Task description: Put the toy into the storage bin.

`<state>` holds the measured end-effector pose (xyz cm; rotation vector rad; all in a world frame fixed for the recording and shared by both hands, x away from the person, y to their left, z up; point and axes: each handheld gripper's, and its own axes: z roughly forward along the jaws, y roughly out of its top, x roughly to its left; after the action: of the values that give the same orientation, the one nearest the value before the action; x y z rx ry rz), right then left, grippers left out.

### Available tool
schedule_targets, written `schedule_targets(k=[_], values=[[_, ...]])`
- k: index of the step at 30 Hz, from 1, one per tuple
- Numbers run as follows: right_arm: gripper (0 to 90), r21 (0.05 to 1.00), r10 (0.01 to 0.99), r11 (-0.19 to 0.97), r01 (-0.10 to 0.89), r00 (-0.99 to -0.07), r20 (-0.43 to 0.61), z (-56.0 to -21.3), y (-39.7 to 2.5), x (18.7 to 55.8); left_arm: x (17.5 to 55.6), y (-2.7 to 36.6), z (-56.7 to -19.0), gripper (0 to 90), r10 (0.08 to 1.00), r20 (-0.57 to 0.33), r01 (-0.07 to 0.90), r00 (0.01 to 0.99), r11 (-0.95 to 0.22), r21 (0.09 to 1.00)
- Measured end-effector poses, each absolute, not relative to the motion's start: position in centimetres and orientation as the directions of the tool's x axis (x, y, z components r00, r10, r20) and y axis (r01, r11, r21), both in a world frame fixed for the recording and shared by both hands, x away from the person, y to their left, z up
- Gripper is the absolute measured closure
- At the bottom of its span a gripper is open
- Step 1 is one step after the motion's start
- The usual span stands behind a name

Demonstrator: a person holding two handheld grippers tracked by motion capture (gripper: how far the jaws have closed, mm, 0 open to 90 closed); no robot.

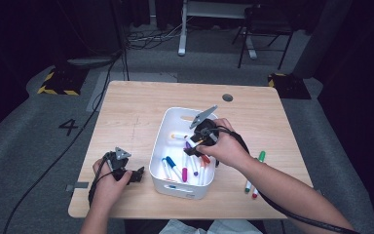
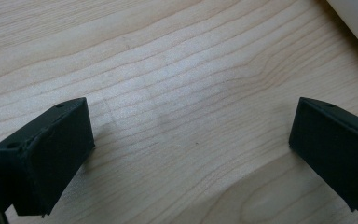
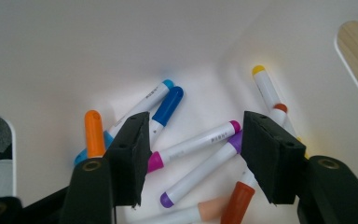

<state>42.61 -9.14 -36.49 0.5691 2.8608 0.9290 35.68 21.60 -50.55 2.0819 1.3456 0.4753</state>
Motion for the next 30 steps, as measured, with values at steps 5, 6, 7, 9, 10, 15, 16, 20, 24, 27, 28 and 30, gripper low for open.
schedule_targets(k=[5,6,7,9,10,15,16,20,24,27,28,30], values=[[42.8,0.607,0.401,0.715,0.347,-0.915,0.050,-35.2,-10.6,42.4,35.7,21.6,-50.5,0.1,0.907,-0.027,0.689,0.420,-0.299,0.660],[42.8,0.612,0.404,0.710,0.347,-0.913,0.049,-35.0,-10.9,42.5,35.7,21.6,-50.6,0.1,0.908,-0.029,0.690,0.419,-0.297,0.660],[42.8,0.617,0.407,0.705,0.350,-0.912,0.052,-34.9,-11.2,42.5,35.7,21.6,-50.5,0.1,0.907,-0.027,0.689,0.420,-0.300,0.660],[42.9,0.626,0.414,0.697,0.351,-0.909,0.048,-34.6,-11.8,42.5,35.7,21.6,-50.5,0.1,0.907,-0.027,0.689,0.420,-0.300,0.660],[42.8,0.630,0.418,0.693,0.351,-0.907,0.046,-34.4,-12.2,42.5,35.7,21.6,-50.6,0.1,0.907,-0.030,0.689,0.419,-0.296,0.662],[42.9,0.644,0.449,0.670,0.370,-0.893,0.045,-33.8,-14.0,42.7,35.7,21.6,-50.6,0.1,0.908,-0.033,0.691,0.417,-0.294,0.660],[42.9,0.650,0.454,0.661,0.375,-0.889,0.052,-33.7,-14.3,42.7,35.7,21.6,-50.5,0.1,0.908,-0.029,0.690,0.418,-0.297,0.660],[42.9,0.656,0.476,0.646,0.390,-0.878,0.053,-33.5,-15.6,42.8,35.8,21.5,-50.6,0.1,0.907,-0.031,0.689,0.420,-0.296,0.662],[42.7,0.662,0.497,0.628,0.408,-0.866,0.061,-33.3,-16.8,43.0,35.9,21.5,-50.6,0.1,0.906,-0.029,0.687,0.421,-0.298,0.663],[42.6,0.668,0.516,0.613,0.422,-0.854,0.066,-33.2,-17.8,43.1,35.9,21.5,-50.5,0.1,0.907,-0.022,0.686,0.421,-0.303,0.661],[42.6,0.666,0.524,0.610,0.429,-0.849,0.067,-33.1,-18.1,43.1,35.9,21.5,-50.5,0.1,0.907,-0.024,0.687,0.420,-0.301,0.661],[42.6,0.675,0.530,0.601,0.429,-0.845,0.065,-33.2,-18.7,43.3,35.9,21.5,-50.6,0.1,0.906,-0.029,0.689,0.423,-0.300,0.660]])
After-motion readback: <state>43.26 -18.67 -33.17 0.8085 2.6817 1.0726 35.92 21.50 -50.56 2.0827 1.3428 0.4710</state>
